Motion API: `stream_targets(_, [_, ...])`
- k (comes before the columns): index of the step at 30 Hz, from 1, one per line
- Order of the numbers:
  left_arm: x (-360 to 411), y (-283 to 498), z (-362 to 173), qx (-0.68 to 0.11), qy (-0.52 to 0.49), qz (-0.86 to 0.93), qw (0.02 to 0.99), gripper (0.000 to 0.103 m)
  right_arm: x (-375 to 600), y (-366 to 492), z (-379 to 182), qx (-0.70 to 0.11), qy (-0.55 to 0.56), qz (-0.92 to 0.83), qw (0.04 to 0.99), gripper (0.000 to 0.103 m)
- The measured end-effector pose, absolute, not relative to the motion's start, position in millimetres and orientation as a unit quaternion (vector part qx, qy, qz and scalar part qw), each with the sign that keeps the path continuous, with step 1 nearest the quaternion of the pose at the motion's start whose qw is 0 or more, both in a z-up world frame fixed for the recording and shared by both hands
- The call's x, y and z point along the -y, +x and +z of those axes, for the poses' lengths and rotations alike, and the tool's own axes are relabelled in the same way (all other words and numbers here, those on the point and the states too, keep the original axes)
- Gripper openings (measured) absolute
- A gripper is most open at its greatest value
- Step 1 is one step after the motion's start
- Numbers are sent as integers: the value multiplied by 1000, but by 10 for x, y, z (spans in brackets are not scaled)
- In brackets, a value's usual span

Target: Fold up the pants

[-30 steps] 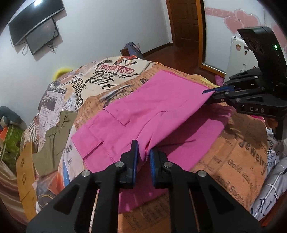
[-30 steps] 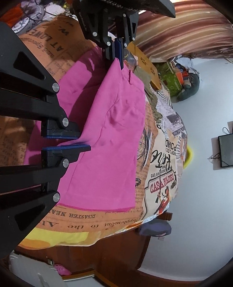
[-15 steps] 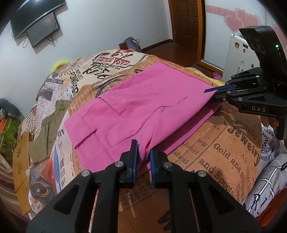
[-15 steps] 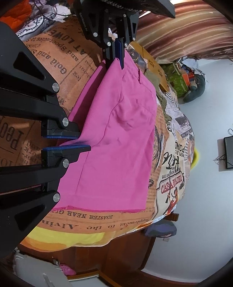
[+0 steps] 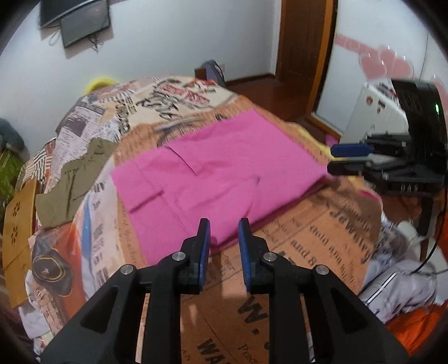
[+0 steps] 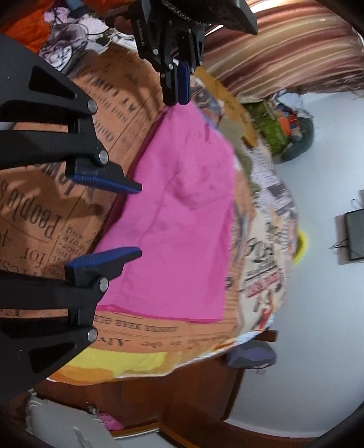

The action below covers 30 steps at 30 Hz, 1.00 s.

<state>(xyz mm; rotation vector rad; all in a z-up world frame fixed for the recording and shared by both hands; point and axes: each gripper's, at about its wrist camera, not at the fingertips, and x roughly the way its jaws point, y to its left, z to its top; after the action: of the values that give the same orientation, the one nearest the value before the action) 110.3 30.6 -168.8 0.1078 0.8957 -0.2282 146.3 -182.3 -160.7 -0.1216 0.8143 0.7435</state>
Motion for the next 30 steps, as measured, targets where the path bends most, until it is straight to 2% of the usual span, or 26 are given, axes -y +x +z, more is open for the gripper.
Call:
stream_targets(5, [-392, 1226, -1589, -422, 20, -94, 901, 21, 1592, 1529, -1670, -392, -40, 372, 841, 39])
stream_targets(13, [-470, 1416, -2089, -469, -3, -69, 881, 21, 1479, 1669, -2146, -453, -36, 355, 817, 39])
stream_targets(17, [-580, 1360, -2100, -460, -13, -58, 886, 21, 1765, 1745, -2241, -472, 4, 331, 817, 39])
stream_targets(19, [-633, 1327, -2110, -461, -12, -52, 886, 29, 1906, 1772, -2277, -479, 14, 318, 818, 39])
stream_targets(22, [-713, 1272, -2127, -459, -24, -54, 886, 34, 2075, 1764, -2354, -490, 22, 306, 816, 38])
stream_targets(25, [-740, 1227, -2111, -455, -29, -50, 888, 36, 2184, 1727, -2360, -489, -14, 268, 830, 37])
stream_targets(30, [-774, 1180, -2128, -450, -40, -47, 891, 39, 2372, 1755, -2410, -503, 0, 254, 826, 38])
